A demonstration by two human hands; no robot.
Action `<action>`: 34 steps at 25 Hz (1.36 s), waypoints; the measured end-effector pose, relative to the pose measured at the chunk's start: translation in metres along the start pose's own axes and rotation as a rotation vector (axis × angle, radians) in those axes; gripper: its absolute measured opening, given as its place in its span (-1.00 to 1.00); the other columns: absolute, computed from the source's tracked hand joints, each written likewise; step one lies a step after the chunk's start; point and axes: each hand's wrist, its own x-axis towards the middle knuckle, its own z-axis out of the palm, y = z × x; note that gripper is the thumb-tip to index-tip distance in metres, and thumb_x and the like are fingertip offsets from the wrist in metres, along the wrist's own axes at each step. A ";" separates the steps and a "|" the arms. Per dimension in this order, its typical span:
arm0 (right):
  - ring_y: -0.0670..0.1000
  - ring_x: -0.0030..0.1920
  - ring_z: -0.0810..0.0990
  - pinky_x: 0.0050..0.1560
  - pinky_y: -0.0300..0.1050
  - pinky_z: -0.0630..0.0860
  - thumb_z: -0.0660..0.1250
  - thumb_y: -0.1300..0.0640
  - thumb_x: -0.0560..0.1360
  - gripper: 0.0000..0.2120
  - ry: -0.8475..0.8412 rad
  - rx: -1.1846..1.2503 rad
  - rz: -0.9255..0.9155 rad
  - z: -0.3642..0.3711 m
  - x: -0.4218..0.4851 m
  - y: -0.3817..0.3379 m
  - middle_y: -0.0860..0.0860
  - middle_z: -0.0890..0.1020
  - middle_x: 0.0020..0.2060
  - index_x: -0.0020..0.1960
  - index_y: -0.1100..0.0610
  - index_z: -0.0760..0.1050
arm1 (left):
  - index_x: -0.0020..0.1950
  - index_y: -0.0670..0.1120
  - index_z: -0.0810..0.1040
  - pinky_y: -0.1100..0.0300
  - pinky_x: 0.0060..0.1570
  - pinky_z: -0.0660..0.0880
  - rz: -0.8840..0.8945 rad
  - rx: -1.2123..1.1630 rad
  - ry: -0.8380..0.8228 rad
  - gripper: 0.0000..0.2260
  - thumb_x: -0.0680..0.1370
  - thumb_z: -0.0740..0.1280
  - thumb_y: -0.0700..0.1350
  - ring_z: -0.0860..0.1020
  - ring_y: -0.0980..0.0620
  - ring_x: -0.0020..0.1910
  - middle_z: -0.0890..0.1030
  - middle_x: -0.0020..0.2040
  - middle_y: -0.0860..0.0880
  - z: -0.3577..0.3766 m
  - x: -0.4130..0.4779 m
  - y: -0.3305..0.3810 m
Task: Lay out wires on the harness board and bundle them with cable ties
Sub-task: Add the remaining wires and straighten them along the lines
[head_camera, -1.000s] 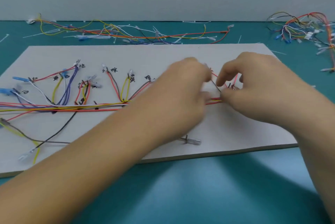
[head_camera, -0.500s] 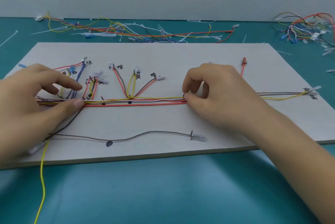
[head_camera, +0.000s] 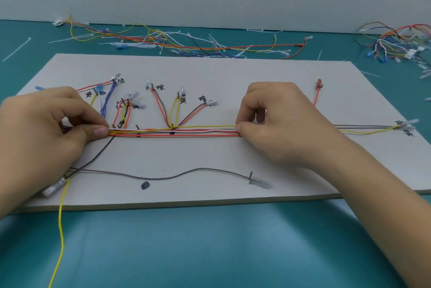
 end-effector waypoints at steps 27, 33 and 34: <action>-0.19 -0.37 0.52 -0.31 -0.16 0.39 0.41 0.03 0.41 -0.95 0.010 -0.022 0.124 -0.046 -0.023 0.025 -0.23 0.61 -0.33 -0.22 -0.09 0.61 | -0.02 0.42 0.59 0.01 -0.05 0.48 0.406 0.084 -0.249 -0.84 0.49 0.37 0.13 0.55 0.16 0.10 0.58 0.09 0.24 -0.016 -0.003 0.076; -0.13 -0.36 0.50 -0.35 -0.28 0.38 0.39 0.09 0.42 -0.93 -0.049 0.030 -0.007 -0.034 -0.023 0.019 -0.18 0.60 -0.33 -0.23 -0.04 0.60 | -0.03 0.35 0.62 0.29 -0.03 0.42 0.435 -0.067 -0.273 -0.92 0.51 0.45 0.16 0.61 0.11 0.02 0.64 0.02 0.21 -0.017 -0.001 0.080; -0.12 -0.36 0.50 -0.37 -0.32 0.37 0.39 0.10 0.42 -0.93 -0.053 0.054 -0.043 -0.032 -0.024 0.017 -0.15 0.59 -0.34 -0.22 -0.04 0.60 | -0.03 0.34 0.62 0.28 -0.04 0.43 0.448 -0.076 -0.278 -0.92 0.51 0.45 0.16 0.62 0.09 0.01 0.63 0.01 0.19 -0.013 -0.001 0.083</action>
